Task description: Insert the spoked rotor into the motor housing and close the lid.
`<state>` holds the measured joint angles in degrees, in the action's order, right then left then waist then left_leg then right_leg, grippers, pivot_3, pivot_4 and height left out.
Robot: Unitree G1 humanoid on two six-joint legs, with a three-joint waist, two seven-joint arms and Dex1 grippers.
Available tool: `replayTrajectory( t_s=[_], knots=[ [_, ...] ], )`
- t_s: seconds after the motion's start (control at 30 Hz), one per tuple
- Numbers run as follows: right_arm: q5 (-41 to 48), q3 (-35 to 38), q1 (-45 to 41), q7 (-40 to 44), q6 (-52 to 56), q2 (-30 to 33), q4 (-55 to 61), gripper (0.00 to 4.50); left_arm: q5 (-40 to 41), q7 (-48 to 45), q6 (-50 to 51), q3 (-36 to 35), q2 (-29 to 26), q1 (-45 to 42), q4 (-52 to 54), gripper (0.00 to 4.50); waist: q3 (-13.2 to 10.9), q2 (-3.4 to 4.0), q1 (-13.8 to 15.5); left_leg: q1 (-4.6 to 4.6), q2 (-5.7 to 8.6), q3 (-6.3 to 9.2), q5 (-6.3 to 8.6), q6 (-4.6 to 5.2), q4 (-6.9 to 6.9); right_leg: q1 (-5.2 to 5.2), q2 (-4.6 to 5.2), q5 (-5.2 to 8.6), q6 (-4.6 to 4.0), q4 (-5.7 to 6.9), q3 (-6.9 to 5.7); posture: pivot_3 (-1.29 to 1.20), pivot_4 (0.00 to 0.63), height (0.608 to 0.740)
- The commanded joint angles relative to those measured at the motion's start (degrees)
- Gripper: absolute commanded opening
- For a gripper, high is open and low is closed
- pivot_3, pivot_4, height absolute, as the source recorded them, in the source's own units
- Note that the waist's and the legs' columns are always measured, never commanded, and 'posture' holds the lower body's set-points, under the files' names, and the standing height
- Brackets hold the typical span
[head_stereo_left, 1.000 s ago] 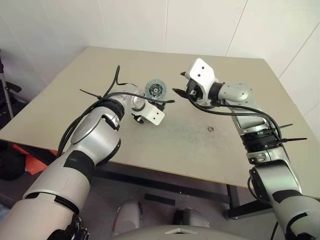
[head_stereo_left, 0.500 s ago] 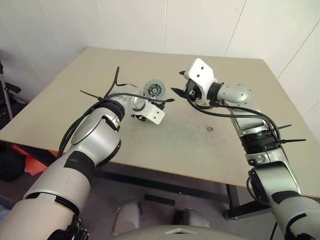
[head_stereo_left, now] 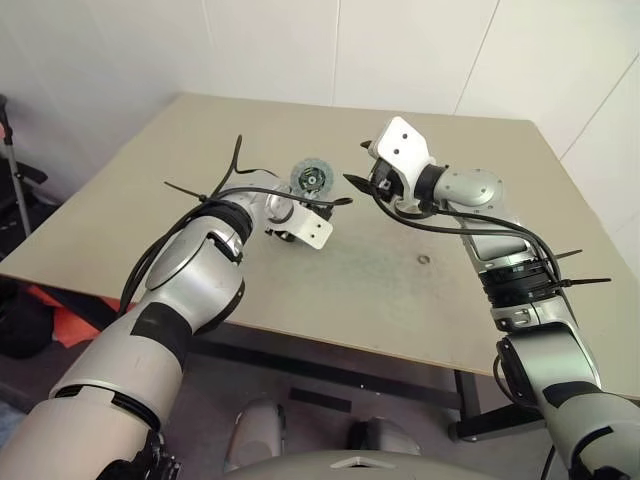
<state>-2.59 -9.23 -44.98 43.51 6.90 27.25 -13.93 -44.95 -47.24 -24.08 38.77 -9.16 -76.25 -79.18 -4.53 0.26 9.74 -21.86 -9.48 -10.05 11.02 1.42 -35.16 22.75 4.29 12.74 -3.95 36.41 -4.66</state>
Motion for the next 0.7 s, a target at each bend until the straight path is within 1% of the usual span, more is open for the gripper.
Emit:
replayTrajectory(
  t_s=[0.03,0.27,0.5,0.7],
  knots=[
    [-0.5,0.7,-1.5,-1.0,-1.2,0.2,0.7,3.21,0.9,2.8,-1.6,-0.8,2.7,-2.4,0.9,1.98,0.0,0.0,0.6,-0.01,0.01,0.0,0.0,0.01,0.0,0.0,0.01,-0.01,0.02,-0.01,0.0,0.0,0.0,0.74],
    [-0.9,1.2,-1.4,-1.8,-0.9,0.5,1.0,3.21,1.4,6.5,-1.7,-1.6,6.0,-3.9,0.7,1.98,0.0,0.0,1.5,-0.25,0.06,0.01,0.09,0.26,-0.01,0.04,0.06,-0.09,0.12,-0.26,-0.01,0.0,0.0,0.74],
    [-1.2,1.5,-0.3,-2.5,-0.2,1.3,2.3,3.21,1.7,9.7,-2.3,-2.4,7.7,-4.5,0.5,1.98,0.0,0.0,0.3,-0.71,0.06,0.01,0.02,0.49,0.0,0.48,0.05,-0.12,0.17,-0.34,-0.04,0.0,0.0,0.74],
    [-1.4,1.8,-0.4,-3.7,0.5,2.0,2.9,3.21,2.3,9.9,-2.7,-2.8,10.6,-4.7,0.4,1.98,0.0,0.0,0.3,-0.8,0.06,0.01,0.03,0.5,0.0,0.55,0.06,-0.13,0.17,-0.37,-0.06,0.0,0.0,0.74]
  ],
)
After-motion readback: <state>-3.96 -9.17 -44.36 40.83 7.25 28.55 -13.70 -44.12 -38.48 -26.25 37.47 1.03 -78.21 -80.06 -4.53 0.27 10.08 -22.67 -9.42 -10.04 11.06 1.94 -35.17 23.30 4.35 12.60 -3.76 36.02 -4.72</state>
